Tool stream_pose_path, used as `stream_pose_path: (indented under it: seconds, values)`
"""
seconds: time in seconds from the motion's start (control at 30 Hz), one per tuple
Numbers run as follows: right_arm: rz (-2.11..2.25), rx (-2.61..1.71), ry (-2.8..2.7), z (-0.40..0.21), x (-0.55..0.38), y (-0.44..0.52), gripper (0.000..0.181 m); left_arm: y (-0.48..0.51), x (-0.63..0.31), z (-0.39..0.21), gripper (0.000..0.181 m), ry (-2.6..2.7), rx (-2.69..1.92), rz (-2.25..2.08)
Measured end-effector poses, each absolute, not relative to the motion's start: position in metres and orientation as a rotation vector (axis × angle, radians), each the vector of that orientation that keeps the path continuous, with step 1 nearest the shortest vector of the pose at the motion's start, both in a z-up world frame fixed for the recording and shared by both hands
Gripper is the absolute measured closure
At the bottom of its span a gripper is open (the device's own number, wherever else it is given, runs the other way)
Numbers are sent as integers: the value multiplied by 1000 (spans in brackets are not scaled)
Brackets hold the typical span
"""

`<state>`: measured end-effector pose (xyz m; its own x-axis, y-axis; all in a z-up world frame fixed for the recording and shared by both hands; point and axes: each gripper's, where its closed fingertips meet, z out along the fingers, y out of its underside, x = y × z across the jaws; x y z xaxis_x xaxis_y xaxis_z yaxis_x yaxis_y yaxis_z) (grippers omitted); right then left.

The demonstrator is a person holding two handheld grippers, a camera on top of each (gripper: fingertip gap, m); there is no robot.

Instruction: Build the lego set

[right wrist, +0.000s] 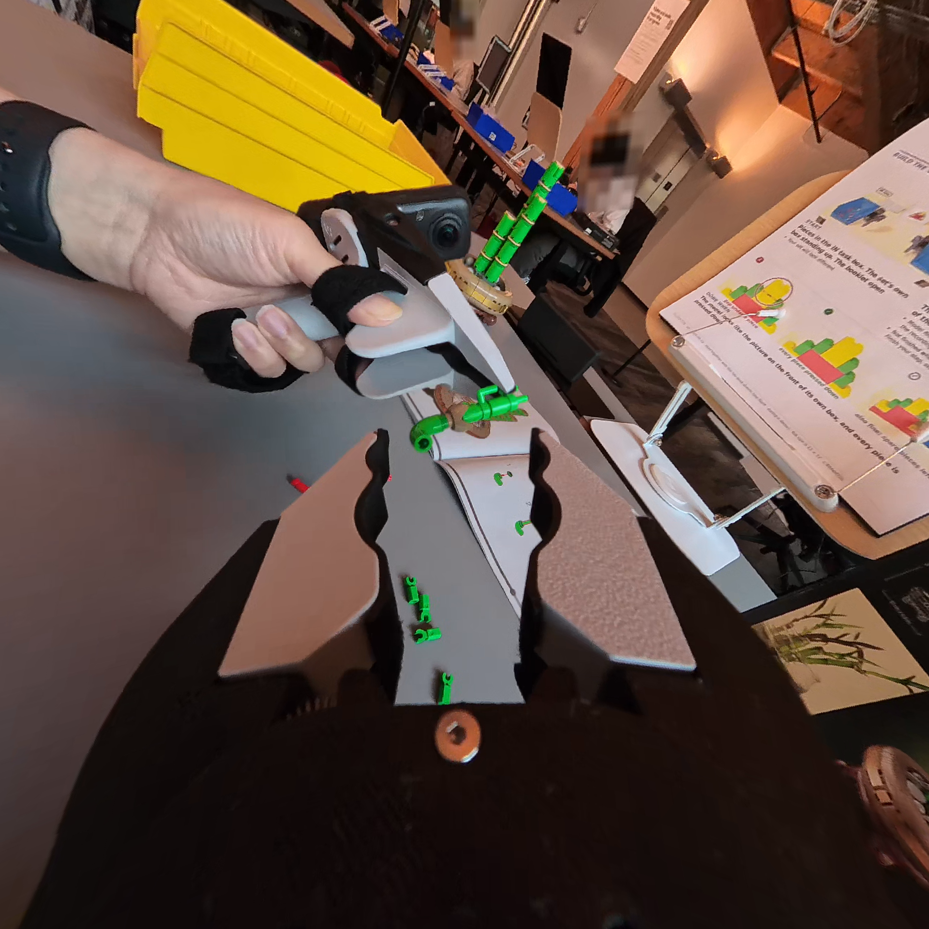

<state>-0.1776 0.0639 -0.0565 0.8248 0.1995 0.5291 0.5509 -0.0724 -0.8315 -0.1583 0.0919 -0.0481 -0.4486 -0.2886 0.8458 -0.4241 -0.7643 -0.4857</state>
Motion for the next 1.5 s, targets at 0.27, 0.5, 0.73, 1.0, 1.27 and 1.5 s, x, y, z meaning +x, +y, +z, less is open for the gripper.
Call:
stream_pose_path:
  seconds: [0.27,0.5,0.73,1.0,1.27,1.5]
  values:
    - [-330,-1706,-712,-74,-188,64,159,87,-158,-51,181,-1202,1673,2368]
    - [-289,-1709,-723,-73,-190,60,174,85,-159,-48,181,-1207,1643,2367]
    - [-281,-1690,-680,-63,-183,56,175,90,-157,-43,141,-1089,1611,2365]
    - [-302,-1662,-671,-55,-181,53,175,98,-161,-32,146,-1130,1590,2419]
    - [-144,-1706,-699,-69,-204,67,175,163,-218,62,153,-1064,1472,3065]
    - [42,-1750,-823,-84,-285,110,174,224,-325,127,145,-1037,1522,3606]
